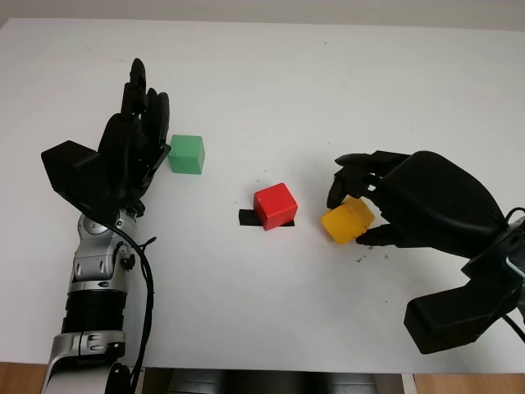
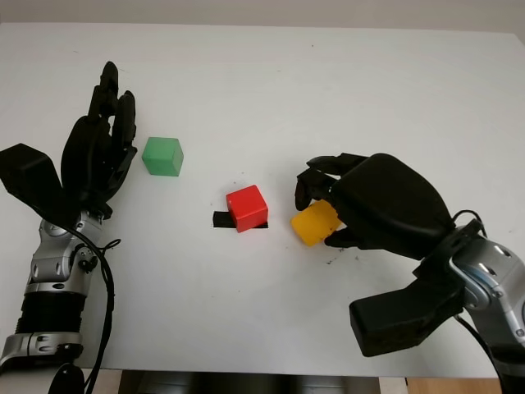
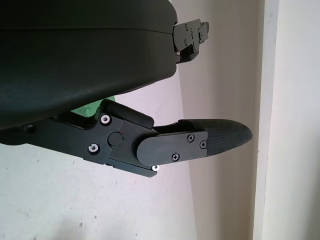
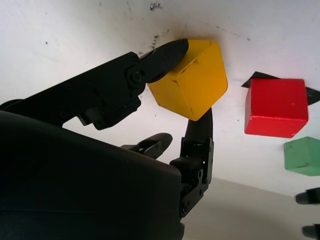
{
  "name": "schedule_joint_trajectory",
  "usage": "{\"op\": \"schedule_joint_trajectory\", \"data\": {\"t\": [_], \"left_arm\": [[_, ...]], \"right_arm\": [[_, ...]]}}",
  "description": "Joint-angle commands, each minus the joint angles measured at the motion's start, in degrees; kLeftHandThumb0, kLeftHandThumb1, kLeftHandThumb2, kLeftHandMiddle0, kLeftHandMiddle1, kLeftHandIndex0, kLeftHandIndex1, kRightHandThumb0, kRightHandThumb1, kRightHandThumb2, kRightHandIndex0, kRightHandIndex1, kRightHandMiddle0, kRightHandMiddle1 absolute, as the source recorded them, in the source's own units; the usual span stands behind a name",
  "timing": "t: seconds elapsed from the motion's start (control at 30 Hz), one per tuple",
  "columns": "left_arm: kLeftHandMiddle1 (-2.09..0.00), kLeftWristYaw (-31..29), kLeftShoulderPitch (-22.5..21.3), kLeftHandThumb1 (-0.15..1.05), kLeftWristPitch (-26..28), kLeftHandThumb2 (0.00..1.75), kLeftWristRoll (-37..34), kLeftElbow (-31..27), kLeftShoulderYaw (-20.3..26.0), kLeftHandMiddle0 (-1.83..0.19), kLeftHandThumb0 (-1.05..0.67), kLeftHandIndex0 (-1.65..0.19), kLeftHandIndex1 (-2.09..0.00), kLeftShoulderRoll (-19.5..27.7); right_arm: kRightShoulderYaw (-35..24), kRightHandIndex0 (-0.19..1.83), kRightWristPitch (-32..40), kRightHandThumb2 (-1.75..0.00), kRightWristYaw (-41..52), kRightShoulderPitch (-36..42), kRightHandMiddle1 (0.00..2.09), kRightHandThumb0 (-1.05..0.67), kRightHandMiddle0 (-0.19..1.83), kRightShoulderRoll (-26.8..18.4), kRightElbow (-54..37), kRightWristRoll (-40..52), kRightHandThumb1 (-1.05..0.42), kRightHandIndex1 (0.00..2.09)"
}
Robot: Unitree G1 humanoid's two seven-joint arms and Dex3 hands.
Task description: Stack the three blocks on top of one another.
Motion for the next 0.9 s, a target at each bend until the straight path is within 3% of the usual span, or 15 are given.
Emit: {"op": "schedule_joint_trajectory", "data": {"t": [0.0, 0.13, 0.43, 0.73, 0.87], "left_arm": [[-0.05, -0.02, 0.85, 1.05, -0.54, 0.5, -0.15, -0.52, 0.13, 0.18, -0.73, 0.19, -0.04, 0.24], [-0.06, 0.22, 0.85, 1.05, -0.8, 0.5, 0.05, -0.45, 0.03, 0.17, -0.74, 0.18, -0.05, 0.15], [-0.06, 0.39, 0.89, 1.05, -1.01, 0.5, -0.16, -0.46, 0.06, 0.17, -0.75, 0.18, -0.05, 0.0], [-0.05, 0.61, 1.16, 1.05, -1.26, 0.49, 0.03, -0.7, -0.03, 0.17, -0.75, 0.18, -0.05, 0.06], [-0.05, 0.96, 1.3, 1.05, -1.23, 0.47, 0.18, -1.03, -0.11, 0.17, -0.78, 0.18, -0.05, -0.04]], "right_arm": [[-0.9, 0.52, 2.55, -0.06, 1.09, -2.73, 1.27, -0.35, 0.54, 1.38, -1.16, 3.77, -0.87, 0.12], [-2.0, 0.52, 9.99, -0.06, 4.26, -7.76, 1.27, -0.32, 0.54, 3.79, -0.19, 13.7, -0.88, 0.11], [-1.38, 0.46, 17.76, -0.06, 8.76, -20.98, 1.3, -0.37, 0.54, 6.68, 6.53, 29.81, -0.89, 0.08], [2.15, 0.37, 31.5, -0.06, 12.18, -29.74, 1.67, -0.46, 0.38, 13.85, 14.61, 39.54, -0.94, 0.03], [3.48, 0.33, 37.76, -0.06, 14.3, -31.99, 1.77, -0.42, 0.3, 15.59, 19.22, 42.35, -0.96, 0.0]]}}
